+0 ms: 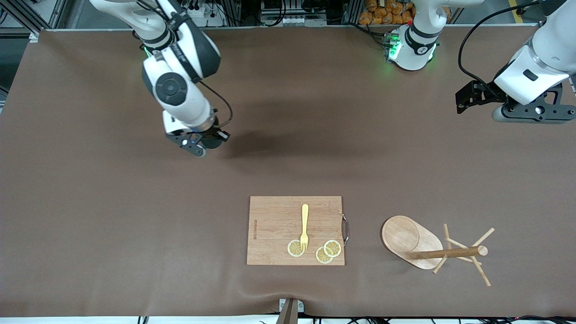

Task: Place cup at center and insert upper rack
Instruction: 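Lift the teal mug with the right gripper and carry it toward the table center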

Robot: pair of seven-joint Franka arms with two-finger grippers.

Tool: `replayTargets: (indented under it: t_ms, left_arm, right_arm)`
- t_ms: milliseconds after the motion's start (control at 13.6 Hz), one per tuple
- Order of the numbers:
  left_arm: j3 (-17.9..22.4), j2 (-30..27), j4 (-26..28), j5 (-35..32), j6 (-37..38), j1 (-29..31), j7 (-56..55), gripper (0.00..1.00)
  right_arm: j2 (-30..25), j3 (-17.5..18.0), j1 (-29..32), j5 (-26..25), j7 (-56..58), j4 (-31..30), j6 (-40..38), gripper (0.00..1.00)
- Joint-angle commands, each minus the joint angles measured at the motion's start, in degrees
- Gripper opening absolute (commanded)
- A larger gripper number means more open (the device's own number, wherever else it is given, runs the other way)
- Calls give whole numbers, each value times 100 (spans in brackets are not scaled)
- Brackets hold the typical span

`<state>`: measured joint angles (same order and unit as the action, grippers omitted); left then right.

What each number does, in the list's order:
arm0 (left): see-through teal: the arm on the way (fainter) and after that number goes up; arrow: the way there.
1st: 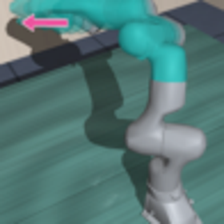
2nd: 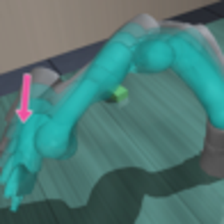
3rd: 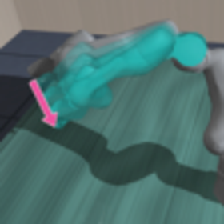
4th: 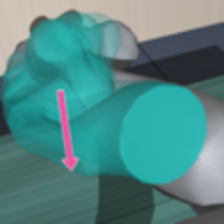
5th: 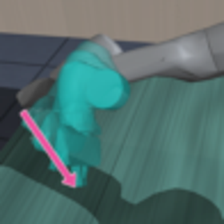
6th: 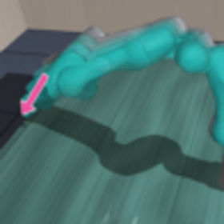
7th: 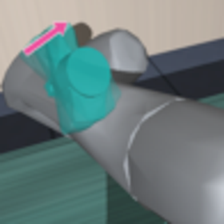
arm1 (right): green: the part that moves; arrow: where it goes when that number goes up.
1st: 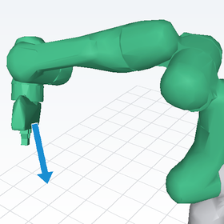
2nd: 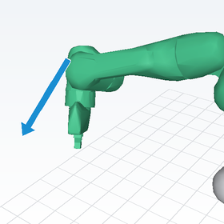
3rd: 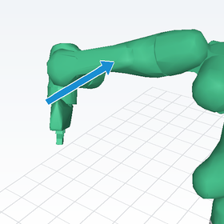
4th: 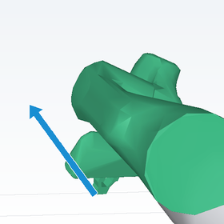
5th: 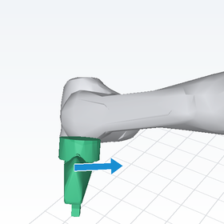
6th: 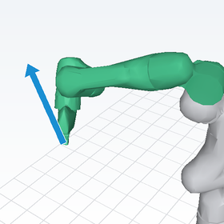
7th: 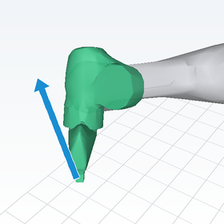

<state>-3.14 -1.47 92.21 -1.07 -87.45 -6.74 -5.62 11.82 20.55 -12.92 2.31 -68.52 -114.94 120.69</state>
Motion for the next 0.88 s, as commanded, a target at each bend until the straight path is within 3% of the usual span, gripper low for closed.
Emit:
replayTargets:
  t_ms: [0,440,513,806]
  left_arm:
    - [-20,15,-19,37,70,41,34,100]
    - [-11,41,-19,28,62,67,34,100]
    - [-11,41,-10,28,62,67,34,100]
    - [-11,41,-1,28,62,67,25,100]
  right_arm:
    - [644,-33,-525,76,-1168,717,112,0]
    - [1927,-60,-1423,-238,-3541,2062,420,0]
    - [2060,-60,-1493,-501,-3937,2150,499,0]
    - [2622,-68,-1766,-601,-5160,2554,1097,0]
